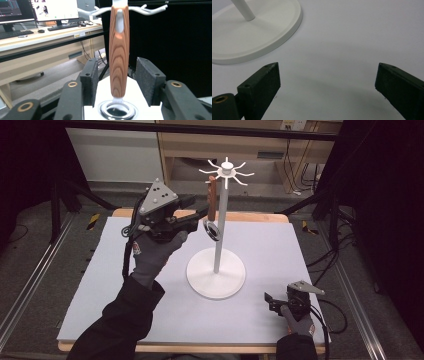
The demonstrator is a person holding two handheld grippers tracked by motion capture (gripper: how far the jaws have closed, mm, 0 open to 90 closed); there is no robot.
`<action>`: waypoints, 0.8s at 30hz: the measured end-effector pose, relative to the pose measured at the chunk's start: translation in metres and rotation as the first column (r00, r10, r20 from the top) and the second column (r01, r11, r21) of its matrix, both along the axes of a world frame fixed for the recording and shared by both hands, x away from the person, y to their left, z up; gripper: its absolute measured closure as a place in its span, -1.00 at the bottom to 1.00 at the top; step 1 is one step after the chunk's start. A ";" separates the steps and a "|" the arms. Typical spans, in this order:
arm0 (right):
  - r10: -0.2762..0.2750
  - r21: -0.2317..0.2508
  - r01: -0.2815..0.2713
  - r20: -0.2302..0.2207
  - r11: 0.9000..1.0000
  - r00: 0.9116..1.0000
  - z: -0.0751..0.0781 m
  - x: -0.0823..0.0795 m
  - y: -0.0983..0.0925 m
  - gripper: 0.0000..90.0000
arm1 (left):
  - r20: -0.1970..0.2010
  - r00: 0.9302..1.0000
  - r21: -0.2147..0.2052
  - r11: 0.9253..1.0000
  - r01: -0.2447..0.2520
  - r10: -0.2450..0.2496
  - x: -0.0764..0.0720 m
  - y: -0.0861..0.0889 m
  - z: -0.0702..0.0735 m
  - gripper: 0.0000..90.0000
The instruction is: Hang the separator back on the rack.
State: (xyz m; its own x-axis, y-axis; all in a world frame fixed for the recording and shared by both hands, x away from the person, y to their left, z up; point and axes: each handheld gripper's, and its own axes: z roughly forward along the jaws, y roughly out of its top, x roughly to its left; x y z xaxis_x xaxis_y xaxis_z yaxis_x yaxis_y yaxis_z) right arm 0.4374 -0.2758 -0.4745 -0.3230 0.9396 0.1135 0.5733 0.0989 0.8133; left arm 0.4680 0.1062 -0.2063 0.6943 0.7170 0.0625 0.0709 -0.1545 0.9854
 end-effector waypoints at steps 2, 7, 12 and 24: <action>0.000 -0.001 0.000 0.000 1.000 1.000 0.000 0.000 0.000 -0.86 | -0.001 1.000 0.005 1.000 0.007 -0.007 -0.003 0.005 -0.005 0.11; 0.003 -0.009 -0.003 0.001 1.000 1.000 -0.001 0.000 0.000 -0.86 | -0.029 0.999 -0.001 0.999 0.033 -0.033 -0.009 0.019 -0.021 0.03; -0.001 -0.006 0.001 -0.003 1.000 1.000 -0.001 0.000 0.000 -0.86 | -0.041 0.998 0.014 0.999 0.042 -0.042 -0.018 0.033 -0.040 -0.03; -0.003 -0.011 0.003 -0.005 1.000 1.000 -0.002 0.000 0.000 -0.86 | -0.111 0.994 0.036 0.999 0.011 -0.007 -0.032 0.072 -0.093 -0.13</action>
